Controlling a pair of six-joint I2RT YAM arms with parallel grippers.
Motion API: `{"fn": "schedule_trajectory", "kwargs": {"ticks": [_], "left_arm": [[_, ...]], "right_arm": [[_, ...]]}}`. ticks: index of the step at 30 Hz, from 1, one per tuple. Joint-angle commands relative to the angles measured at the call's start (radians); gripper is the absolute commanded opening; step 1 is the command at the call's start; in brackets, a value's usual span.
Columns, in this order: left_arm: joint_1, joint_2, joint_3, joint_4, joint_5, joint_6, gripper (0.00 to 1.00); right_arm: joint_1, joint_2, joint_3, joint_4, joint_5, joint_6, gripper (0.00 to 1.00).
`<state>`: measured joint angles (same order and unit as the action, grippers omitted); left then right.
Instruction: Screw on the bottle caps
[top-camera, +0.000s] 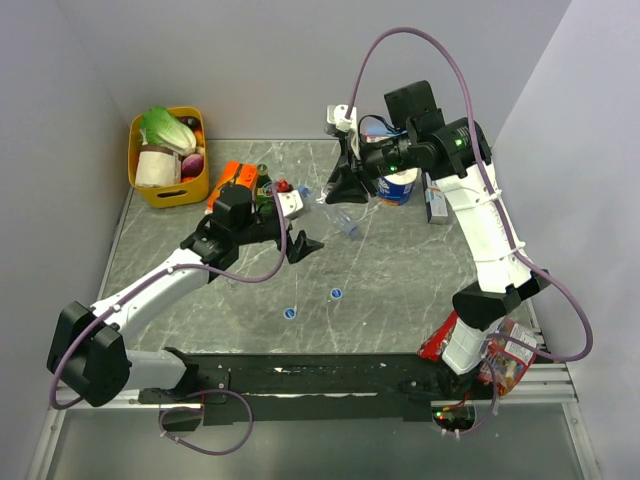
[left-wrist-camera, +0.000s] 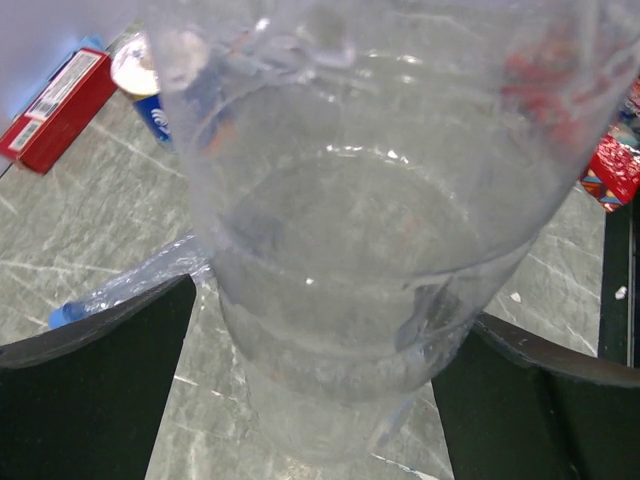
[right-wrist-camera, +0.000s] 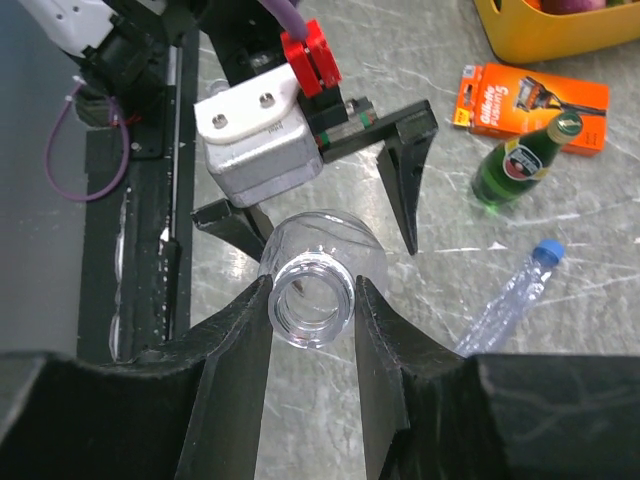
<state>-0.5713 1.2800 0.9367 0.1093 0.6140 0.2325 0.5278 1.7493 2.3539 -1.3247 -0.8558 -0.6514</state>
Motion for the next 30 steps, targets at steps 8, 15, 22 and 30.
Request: {"fn": "schedule_trajectory", "kwargs": {"ticks": [8, 15, 22, 30], "left_arm": [[-0.004, 0.004, 0.01, -0.002, 0.196, 0.07, 0.66], [0.01, -0.065, -0.038, 0.026, 0.124, -0.011, 0.44], [0.074, -0.205, -0.024, -0.066, 0.043, -0.114, 0.4], [0.185, -0.272, 0.053, -0.082, -0.131, -0.2, 0.19]], "right_arm": [[0.009, -0.04, -0.019, 0.008, -0.063, 0.027, 0.15], [0.009, -0.085, -0.042, 0.102, 0.035, 0.073, 0.74], [-0.098, -0.358, -0.456, 0.383, 0.169, -0.071, 0.99], [0.0, -0.163, -0.543, 0.006, 0.201, -0.661, 0.64]]}}
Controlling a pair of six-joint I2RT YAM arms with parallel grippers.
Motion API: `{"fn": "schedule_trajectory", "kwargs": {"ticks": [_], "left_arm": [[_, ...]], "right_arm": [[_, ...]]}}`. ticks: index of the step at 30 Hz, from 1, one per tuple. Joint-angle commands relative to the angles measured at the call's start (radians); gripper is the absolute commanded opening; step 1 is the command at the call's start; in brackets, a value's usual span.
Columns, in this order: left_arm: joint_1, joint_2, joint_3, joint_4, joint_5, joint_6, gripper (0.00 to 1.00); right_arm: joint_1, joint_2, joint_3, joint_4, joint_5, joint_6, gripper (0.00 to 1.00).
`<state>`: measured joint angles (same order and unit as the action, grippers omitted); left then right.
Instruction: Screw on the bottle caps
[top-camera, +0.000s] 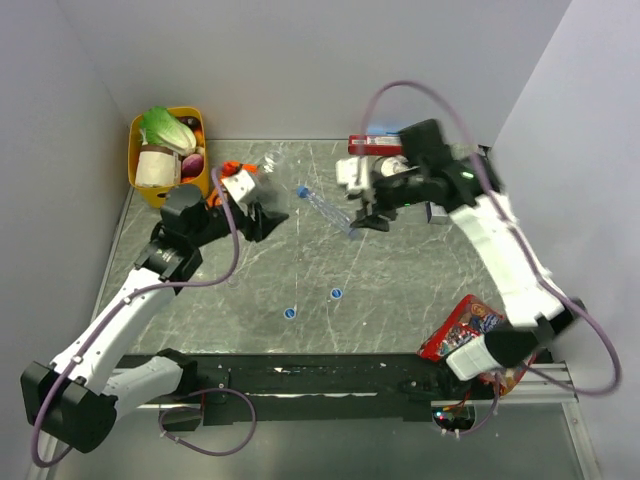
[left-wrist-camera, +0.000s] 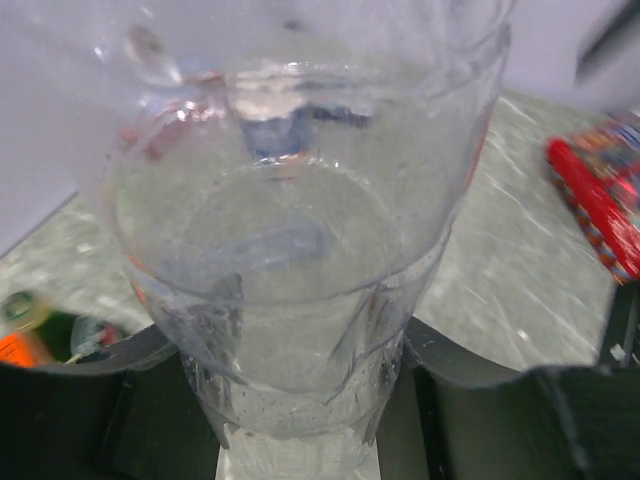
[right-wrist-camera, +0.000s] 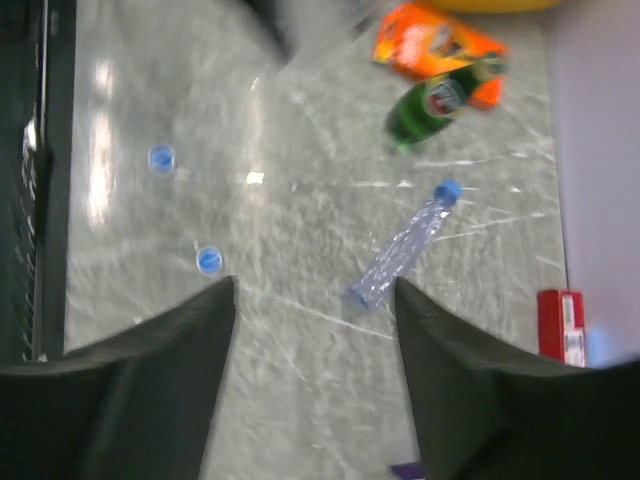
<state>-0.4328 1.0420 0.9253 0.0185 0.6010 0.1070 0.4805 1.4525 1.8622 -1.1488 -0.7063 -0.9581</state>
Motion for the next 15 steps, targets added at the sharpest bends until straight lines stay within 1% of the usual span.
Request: {"fn": "schedule_trajectory", "kwargs": {"ticks": [1, 2, 3, 4, 5, 6, 7, 8, 10, 12, 15], "left_arm": [[0.06, -0.04, 0.067, 0.012, -0.135, -0.095, 0.15], [0.086, -0.045, 0.073, 0.018, -0.141, -0.101, 0.12], [0.1, -0.054, 0.076, 0.02, -0.138, -0.099, 0.1], [0.111, -0.059, 0.075, 0.02, -0.136, -0.099, 0.09], [0.132, -0.065, 0.073, 0.023, -0.133, -0.099, 0.09], [0.143, -0.074, 0.072, 0.023, -0.129, -0.099, 0.09], [0.153, -0.077, 0.067, 0.023, -0.122, -0.099, 0.08], [0.175, -0.085, 0.06, 0.023, -0.11, -0.133, 0.08], [0.193, -0.094, 0.046, 0.027, -0.099, -0.144, 0.05], [0.218, -0.103, 0.027, 0.031, -0.089, -0.159, 0.04], [0.238, -0.112, 0.01, 0.029, -0.079, -0.165, 0.04]], "right_arm": [[0.056, 0.15, -0.081, -0.172, 0.066, -0.408, 0.63], [0.069, 0.149, -0.121, -0.139, 0.082, -0.465, 0.62], [0.091, 0.143, -0.221, -0.108, 0.128, -0.573, 0.62], [0.105, 0.125, -0.279, -0.074, 0.151, -0.629, 0.62], [0.118, 0.115, -0.382, -0.036, 0.171, -0.683, 0.62], [0.138, 0.109, -0.429, 0.03, 0.203, -0.78, 0.62], [0.145, 0.108, -0.47, 0.064, 0.211, -0.824, 0.62], [0.153, 0.111, -0.535, 0.087, 0.218, -0.893, 0.62], [0.174, 0.129, -0.589, 0.17, 0.229, -0.935, 0.61], [0.184, 0.155, -0.623, 0.196, 0.229, -0.985, 0.61], [0.202, 0.21, -0.627, 0.213, 0.223, -0.999, 0.6]]}}
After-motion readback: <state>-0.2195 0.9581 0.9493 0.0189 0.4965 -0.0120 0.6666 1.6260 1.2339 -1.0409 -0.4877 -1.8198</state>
